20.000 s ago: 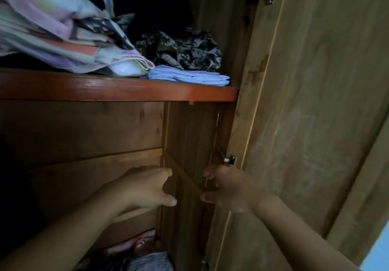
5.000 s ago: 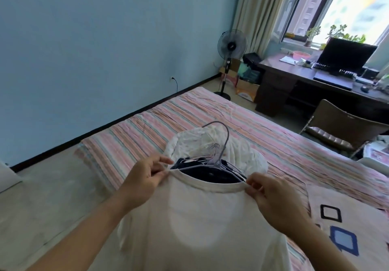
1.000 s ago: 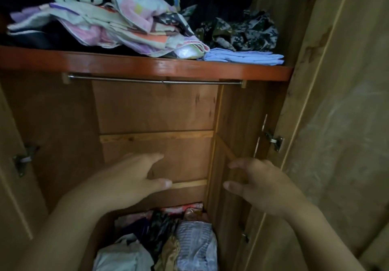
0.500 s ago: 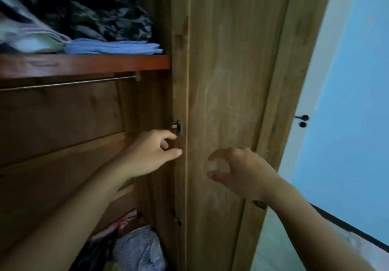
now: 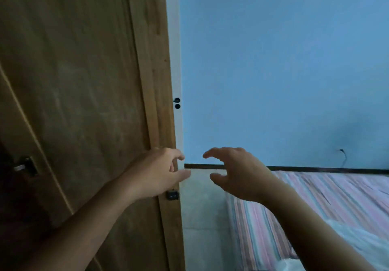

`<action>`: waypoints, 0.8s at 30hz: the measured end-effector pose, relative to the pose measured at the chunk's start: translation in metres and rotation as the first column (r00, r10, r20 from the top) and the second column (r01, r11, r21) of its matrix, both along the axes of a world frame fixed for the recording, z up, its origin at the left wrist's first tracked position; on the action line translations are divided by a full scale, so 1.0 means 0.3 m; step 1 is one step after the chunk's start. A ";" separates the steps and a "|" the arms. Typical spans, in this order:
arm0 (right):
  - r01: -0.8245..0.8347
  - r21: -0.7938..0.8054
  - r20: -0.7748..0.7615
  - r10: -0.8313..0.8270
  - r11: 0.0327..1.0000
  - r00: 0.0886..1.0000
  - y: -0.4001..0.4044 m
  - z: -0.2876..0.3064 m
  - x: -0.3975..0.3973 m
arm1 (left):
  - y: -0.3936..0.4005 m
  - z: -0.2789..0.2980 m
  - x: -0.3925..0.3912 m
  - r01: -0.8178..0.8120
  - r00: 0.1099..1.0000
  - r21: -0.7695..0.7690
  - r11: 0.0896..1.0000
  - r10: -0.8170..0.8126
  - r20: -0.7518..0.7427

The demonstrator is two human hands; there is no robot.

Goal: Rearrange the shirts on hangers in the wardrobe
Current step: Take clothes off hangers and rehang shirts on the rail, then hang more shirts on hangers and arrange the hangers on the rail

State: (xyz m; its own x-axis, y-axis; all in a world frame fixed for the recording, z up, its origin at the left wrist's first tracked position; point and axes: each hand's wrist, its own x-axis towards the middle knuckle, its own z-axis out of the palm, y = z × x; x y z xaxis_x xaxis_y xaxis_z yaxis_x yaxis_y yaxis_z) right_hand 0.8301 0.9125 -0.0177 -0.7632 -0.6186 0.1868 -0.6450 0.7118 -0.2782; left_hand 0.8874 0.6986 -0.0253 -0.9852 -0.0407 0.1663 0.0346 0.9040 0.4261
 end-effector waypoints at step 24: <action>0.786 -0.019 0.208 -0.767 0.618 0.607 0.887 -0.321 0.248 | 0.950 -0.397 -0.386 0.727 0.666 -0.023 0.687 -0.696 0.267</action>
